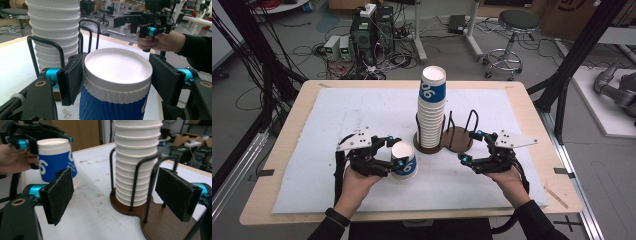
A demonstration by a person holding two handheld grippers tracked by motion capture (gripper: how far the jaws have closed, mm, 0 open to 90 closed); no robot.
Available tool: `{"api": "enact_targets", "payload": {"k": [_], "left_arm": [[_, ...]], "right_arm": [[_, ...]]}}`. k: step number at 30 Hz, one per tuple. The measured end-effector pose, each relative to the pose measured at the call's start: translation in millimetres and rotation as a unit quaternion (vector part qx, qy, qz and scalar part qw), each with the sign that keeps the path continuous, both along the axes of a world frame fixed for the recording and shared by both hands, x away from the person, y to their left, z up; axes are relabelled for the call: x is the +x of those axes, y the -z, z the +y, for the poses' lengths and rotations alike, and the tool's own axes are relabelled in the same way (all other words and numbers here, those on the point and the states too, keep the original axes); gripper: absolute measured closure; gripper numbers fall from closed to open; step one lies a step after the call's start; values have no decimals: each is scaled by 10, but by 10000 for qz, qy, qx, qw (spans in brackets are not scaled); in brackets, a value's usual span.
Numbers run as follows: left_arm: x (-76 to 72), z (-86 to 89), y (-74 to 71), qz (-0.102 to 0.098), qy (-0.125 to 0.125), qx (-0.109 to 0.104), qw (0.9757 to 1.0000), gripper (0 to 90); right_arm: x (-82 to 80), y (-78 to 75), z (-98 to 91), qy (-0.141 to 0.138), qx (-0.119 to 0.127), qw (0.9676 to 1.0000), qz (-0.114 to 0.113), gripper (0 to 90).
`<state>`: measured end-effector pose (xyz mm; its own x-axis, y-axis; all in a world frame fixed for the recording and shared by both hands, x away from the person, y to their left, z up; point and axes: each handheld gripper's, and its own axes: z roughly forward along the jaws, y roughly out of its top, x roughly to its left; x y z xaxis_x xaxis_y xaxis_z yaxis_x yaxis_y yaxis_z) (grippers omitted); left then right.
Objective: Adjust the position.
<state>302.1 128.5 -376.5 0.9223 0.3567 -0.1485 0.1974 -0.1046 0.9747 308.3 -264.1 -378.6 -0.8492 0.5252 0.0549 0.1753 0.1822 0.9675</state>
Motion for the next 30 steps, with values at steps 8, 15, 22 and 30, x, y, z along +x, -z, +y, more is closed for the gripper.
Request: {"api": "enact_targets", "payload": {"k": [8,15,22,30], "left_arm": [[-16,-29,-41,-37,41,-101,9999,296],[-30,-141,-93,-77,176,-184,9996,296],[-40,-266,-102,-91,352,-231,9991,296],[-60,-375,-110,-136,452,-245,9986,296]], "right_arm": [[-15,18,82,-423,-60,9991,71,156],[-62,48,211,-799,-132,9966,143,156],[-108,91,346,-1116,-190,9933,235,155],[-116,154,531,-1342,-206,9896,483,155]]}}
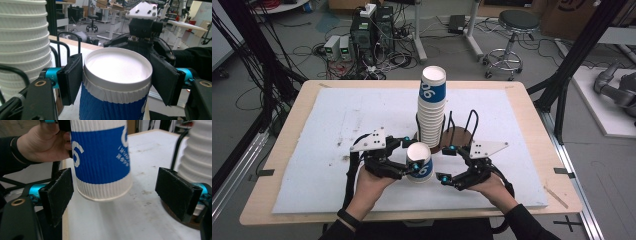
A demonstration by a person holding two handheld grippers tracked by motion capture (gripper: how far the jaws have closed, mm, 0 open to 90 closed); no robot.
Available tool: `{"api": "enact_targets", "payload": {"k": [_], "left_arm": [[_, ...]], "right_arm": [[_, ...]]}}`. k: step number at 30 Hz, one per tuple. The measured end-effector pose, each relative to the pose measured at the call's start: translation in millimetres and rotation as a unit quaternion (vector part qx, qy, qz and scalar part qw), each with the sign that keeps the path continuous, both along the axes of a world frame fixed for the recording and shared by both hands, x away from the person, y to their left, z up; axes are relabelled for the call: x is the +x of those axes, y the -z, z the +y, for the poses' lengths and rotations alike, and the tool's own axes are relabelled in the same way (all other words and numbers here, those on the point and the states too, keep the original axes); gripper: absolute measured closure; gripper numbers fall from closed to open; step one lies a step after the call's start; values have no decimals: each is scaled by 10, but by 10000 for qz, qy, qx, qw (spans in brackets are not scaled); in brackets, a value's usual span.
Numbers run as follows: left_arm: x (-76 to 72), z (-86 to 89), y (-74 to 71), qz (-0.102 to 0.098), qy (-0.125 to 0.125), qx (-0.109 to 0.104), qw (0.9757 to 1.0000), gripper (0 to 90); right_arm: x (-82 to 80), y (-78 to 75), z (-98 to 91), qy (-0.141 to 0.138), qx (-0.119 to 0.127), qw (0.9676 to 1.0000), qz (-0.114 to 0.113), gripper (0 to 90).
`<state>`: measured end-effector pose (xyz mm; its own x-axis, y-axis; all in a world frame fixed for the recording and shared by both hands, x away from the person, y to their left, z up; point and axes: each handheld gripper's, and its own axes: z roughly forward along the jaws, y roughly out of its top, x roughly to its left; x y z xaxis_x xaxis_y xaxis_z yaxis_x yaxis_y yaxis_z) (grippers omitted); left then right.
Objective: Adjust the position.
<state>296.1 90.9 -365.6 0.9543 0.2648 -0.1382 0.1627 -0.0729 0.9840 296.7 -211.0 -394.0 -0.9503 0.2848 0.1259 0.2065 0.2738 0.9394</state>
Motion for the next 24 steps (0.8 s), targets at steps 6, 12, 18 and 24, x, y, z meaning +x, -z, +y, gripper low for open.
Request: {"api": "enact_targets", "payload": {"k": [6,12,18,24], "left_arm": [[-28,-64,-11,-56,91,-19,9999,296],[-46,-139,-3,-91,164,-30,9998,297],[-60,-194,4,-115,223,-53,9997,298],[-68,-219,6,-134,246,-119,9995,299]], "right_arm": [[-8,37,131,-161,-95,9998,41,154],[-18,62,201,-203,-118,9996,138,155],[-31,84,255,-275,-193,9992,211,154],[-34,97,283,-299,-231,9990,219,154]]}}
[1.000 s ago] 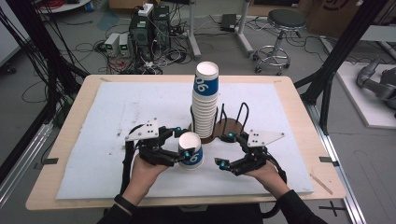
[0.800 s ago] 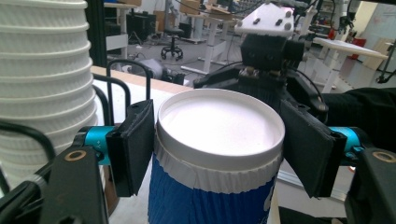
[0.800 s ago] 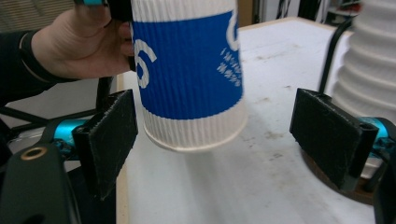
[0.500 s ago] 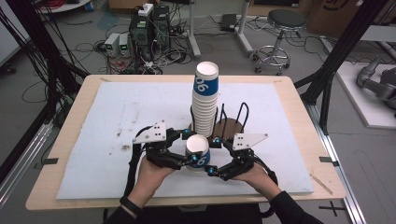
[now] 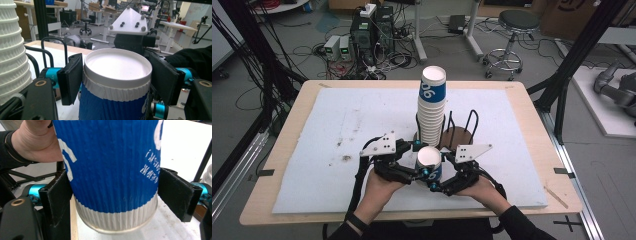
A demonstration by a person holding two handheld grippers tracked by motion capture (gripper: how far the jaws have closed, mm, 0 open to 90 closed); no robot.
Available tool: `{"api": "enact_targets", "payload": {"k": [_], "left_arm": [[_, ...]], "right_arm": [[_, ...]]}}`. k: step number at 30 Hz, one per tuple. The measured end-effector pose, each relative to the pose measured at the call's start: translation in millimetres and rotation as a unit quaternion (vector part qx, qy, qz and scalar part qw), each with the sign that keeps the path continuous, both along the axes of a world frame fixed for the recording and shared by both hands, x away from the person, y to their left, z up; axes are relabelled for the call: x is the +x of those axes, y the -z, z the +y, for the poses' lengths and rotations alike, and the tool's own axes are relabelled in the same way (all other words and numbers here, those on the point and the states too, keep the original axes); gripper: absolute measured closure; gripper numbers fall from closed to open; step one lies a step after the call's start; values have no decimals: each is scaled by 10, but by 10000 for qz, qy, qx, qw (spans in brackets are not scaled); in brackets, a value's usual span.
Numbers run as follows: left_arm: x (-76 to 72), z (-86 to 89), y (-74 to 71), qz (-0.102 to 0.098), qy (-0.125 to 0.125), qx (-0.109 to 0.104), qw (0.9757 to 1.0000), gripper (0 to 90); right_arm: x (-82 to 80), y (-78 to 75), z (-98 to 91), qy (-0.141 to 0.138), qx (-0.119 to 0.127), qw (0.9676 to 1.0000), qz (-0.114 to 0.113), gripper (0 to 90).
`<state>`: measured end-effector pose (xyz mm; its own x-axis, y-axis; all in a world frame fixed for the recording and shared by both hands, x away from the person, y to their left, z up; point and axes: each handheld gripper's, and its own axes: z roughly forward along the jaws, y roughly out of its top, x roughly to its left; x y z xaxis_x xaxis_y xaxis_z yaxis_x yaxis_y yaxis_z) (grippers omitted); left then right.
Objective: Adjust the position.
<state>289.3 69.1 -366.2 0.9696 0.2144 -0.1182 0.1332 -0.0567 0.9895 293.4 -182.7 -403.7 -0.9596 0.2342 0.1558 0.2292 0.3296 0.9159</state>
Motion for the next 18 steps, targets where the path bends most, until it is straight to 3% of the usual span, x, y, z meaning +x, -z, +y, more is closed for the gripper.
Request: {"api": "enact_targets", "payload": {"k": [6,11,15,17,18], "left_arm": [[-3,-15,6,-15,44,30,10000,299],[35,-4,-7,185,182,179,9995,287],[61,-18,-99,307,399,701,9963,216],[61,-40,-137,352,512,1013,9929,193],[60,-56,-158,338,567,1231,9902,193]], "right_arm": [[-6,1,19,-61,-117,9998,-121,190],[5,-12,-7,-171,-264,9994,-147,222],[10,-33,-23,-171,-437,9986,-260,230],[8,-61,-29,-279,-762,9964,-244,230],[8,-61,-29,-279,-762,9964,-244,230]]}}
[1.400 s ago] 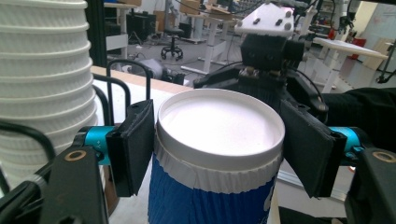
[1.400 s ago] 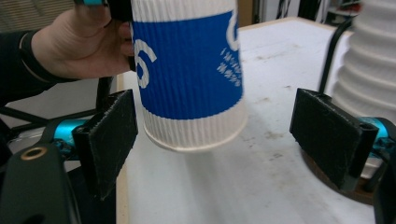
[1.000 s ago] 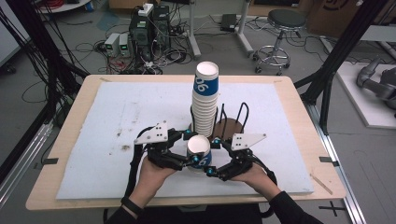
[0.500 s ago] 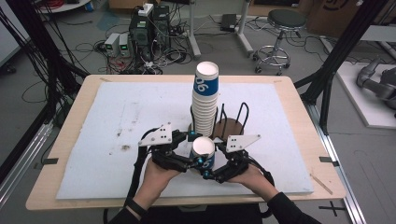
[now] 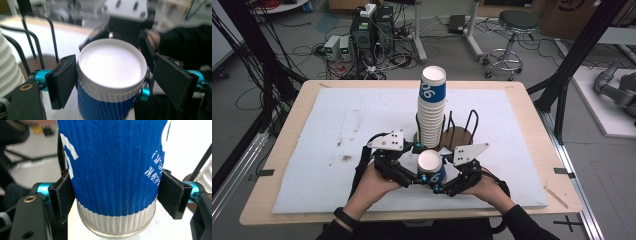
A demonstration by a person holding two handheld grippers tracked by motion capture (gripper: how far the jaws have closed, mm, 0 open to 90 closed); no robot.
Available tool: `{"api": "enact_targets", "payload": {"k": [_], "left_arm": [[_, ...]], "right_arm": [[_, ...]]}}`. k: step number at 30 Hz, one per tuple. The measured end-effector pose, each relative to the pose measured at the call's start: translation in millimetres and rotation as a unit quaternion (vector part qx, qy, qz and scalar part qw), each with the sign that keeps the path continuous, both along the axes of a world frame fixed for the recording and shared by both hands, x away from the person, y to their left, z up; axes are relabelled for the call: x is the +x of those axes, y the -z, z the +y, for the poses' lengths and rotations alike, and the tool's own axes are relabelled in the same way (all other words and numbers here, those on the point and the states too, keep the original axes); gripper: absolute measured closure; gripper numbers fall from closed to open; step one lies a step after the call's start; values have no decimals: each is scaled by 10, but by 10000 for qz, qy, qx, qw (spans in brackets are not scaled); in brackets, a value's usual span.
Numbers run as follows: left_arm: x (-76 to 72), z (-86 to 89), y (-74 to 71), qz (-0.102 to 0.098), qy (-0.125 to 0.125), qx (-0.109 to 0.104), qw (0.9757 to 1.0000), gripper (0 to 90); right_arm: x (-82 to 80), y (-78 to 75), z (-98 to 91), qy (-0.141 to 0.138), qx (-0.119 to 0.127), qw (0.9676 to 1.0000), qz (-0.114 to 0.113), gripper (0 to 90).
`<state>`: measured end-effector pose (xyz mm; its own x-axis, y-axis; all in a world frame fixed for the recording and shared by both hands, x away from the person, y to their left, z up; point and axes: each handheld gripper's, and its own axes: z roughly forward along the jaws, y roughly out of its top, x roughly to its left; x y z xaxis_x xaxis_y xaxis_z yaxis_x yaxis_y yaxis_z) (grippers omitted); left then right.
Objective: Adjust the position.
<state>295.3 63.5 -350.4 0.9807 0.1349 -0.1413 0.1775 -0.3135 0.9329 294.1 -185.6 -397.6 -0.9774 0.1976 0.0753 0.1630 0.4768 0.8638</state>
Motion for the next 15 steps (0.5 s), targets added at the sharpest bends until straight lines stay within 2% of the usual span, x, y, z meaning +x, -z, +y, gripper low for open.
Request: {"api": "enact_targets", "payload": {"k": [2,3,8,11,12,14,15], "left_arm": [[-22,-46,-32,-146,39,445,9989,190],[-35,-64,-38,-205,31,566,9982,190],[-42,-103,-27,-291,1,845,9960,206],[-42,-102,-6,-360,135,906,9951,290],[-41,-98,-5,-367,126,882,9953,290],[-33,-73,-7,-347,122,756,9965,290],[-23,-41,-4,-340,103,602,9976,291]], "right_arm": [[-15,-20,7,-45,-220,9997,-64,230],[-18,-27,14,-96,-343,9993,-96,230],[-38,-24,42,-256,-610,9977,-160,232],[-44,-32,52,-269,-725,9968,-202,230],[-47,-31,49,-259,-721,9968,-227,206],[-43,-31,41,-240,-674,9972,-239,195],[-36,-35,27,-233,-571,9979,-172,185]]}}
